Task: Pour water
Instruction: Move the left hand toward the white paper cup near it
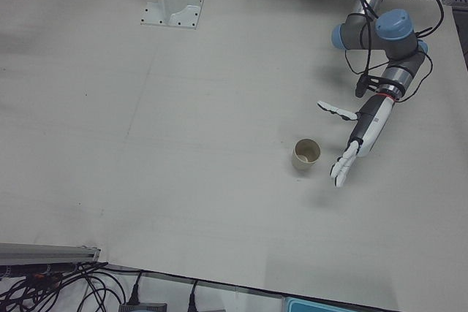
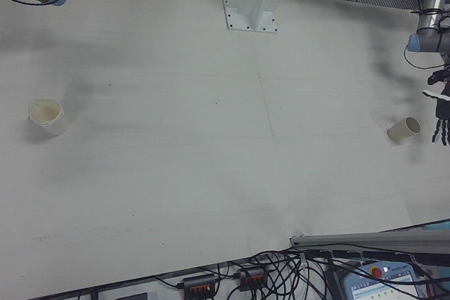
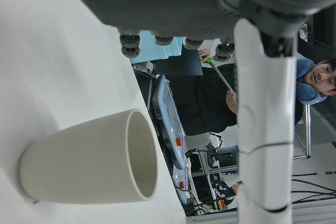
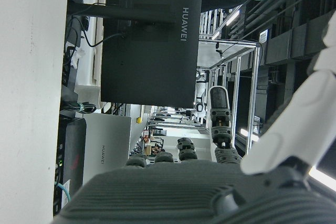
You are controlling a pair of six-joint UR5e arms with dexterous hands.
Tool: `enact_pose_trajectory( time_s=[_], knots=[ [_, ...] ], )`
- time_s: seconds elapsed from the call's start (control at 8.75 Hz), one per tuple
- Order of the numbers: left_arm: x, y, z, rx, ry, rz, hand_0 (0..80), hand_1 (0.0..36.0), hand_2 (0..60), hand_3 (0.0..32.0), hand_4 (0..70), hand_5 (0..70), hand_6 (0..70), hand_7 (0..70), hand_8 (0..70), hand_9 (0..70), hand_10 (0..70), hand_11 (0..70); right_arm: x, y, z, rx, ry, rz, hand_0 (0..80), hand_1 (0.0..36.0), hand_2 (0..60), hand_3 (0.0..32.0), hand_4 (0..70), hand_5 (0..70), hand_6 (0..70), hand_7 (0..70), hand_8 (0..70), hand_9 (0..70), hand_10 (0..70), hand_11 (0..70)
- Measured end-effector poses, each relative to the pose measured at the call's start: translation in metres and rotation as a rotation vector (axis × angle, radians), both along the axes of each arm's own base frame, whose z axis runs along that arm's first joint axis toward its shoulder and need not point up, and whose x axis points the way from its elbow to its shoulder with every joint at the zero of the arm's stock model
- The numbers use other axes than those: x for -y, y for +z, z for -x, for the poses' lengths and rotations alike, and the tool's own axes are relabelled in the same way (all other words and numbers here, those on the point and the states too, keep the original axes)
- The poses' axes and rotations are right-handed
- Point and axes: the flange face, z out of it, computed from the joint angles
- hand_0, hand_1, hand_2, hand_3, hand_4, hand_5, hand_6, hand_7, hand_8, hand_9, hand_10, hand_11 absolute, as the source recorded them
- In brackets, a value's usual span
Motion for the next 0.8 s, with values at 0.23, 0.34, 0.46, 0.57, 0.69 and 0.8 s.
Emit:
enact_pose_trajectory(
  time_s=[0.23, 0.34, 0.46, 0.57, 0.69, 0.8],
  knots=[
    [0.003, 0.013, -0.019, -0.003, -0.022, 0.013, 80.0, 25.0, 0.0, 9.8, 11.4, 0.0, 0.0, 0.0, 0.0, 0.0, 4.6, 10.3, -0.003, 0.002, -0.004, -0.005, 0.005, 0.005, 38.3, 5.5, 12.0, 0.2, 14.4, 27.2, 2.9, 11.7, 0.2, 0.9, 0.5, 1.1],
    [0.001, 0.025, -0.02, 0.0, -0.037, 0.021, 80.0, 28.4, 0.0, 9.4, 11.4, 0.0, 0.0, 0.0, 0.0, 0.0, 5.2, 11.6, -0.003, 0.003, -0.005, -0.006, 0.008, 0.006, 38.1, 5.2, 11.8, 0.0, 14.8, 27.5, 3.2, 11.9, 0.3, 0.9, 0.7, 1.3],
    [0.0, 0.036, -0.017, 0.003, -0.066, 0.027, 80.0, 31.2, 0.0, 11.0, 10.3, 0.0, 0.0, 0.0, 0.0, 0.0, 6.0, 13.2, -0.004, 0.004, -0.007, -0.007, 0.01, 0.007, 38.0, 5.2, 12.0, 0.0, 15.2, 27.6, 3.4, 12.1, 0.2, 1.0, 0.6, 1.2],
    [0.0, 0.041, -0.014, 0.013, -0.107, 0.018, 80.0, 27.1, 0.0, 13.4, 9.8, 0.0, 0.0, 0.0, 0.0, 0.0, 5.2, 11.6, -0.004, 0.004, -0.007, -0.008, 0.011, 0.009, 38.1, 5.2, 12.0, 0.0, 15.5, 27.7, 3.6, 12.0, 0.1, 1.0, 0.6, 1.2],
    [0.001, 0.042, -0.011, 0.03, -0.147, -0.013, 80.0, 23.3, 0.0, 14.6, 10.1, 0.0, 0.0, 0.0, 0.0, 0.0, 4.6, 10.2, -0.005, 0.005, -0.008, -0.01, 0.012, 0.011, 38.1, 5.2, 12.0, 0.0, 15.6, 27.7, 3.8, 12.4, 0.1, 1.0, 0.6, 1.1],
    [0.001, 0.041, -0.01, 0.048, -0.171, -0.043, 80.0, 22.0, 0.0, 14.0, 10.4, 0.0, 0.0, 0.0, 0.0, 0.0, 4.5, 9.9, -0.004, 0.006, -0.008, -0.011, 0.012, 0.012, 38.2, 5.2, 12.1, 0.0, 16.0, 27.6, 4.0, 12.6, 0.0, 1.1, 0.6, 1.1]
  ],
)
